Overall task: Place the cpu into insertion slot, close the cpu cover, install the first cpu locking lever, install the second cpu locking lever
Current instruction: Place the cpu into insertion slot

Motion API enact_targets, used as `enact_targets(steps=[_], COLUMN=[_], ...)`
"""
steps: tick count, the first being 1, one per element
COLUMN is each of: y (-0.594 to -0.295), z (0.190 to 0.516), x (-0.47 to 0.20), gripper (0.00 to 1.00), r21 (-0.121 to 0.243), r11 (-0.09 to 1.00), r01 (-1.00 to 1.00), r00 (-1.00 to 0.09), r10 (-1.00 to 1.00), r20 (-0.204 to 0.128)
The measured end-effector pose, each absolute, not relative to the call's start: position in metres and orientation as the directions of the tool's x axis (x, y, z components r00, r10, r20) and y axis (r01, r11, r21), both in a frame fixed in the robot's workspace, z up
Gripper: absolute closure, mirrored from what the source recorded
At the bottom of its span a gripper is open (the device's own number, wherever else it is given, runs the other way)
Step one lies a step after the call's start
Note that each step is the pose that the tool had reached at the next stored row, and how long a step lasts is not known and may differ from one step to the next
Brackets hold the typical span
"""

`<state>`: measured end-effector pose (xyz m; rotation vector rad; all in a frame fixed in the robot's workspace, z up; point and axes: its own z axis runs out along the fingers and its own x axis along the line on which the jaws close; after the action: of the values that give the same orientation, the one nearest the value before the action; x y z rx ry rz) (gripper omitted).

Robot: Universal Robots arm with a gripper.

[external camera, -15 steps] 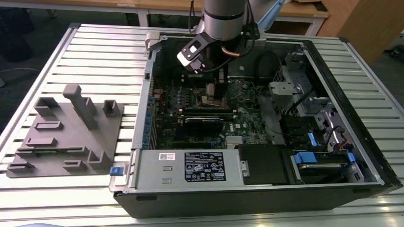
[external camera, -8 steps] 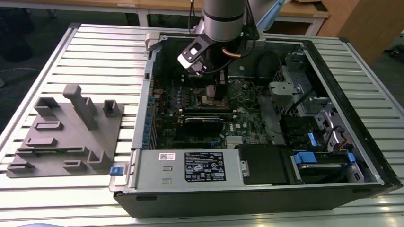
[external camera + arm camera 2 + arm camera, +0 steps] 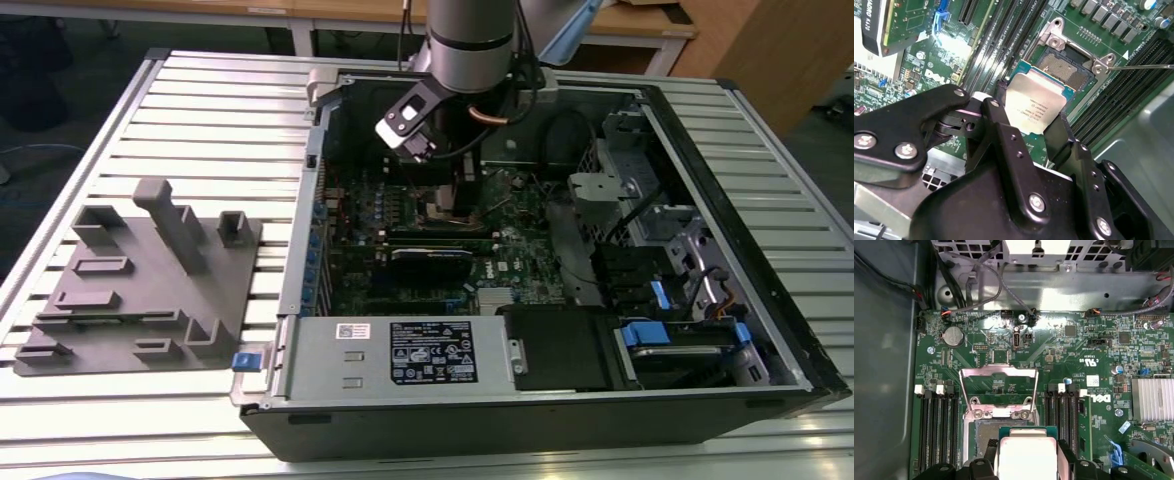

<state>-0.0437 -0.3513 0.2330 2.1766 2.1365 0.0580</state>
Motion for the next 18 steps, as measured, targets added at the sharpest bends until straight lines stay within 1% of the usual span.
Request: enact_targets(steps=[2,5,18], y=[-0.3490,-0.3478,-0.3478], z=[0.2322,0.2301,0.2269], x=[-0.0437,-0.0437,-0.0438], gripper=[0.46,0.46,0.46], r21=[0.092,0.092,0.091], r11=[-0.016,-0.013,-0.007], r01=[0.996,0.996,0.996], r00=[0.020,0.017,0.010], r10=[0.999,0.999,0.999], r20=[-0.044,-0.046,-0.035])
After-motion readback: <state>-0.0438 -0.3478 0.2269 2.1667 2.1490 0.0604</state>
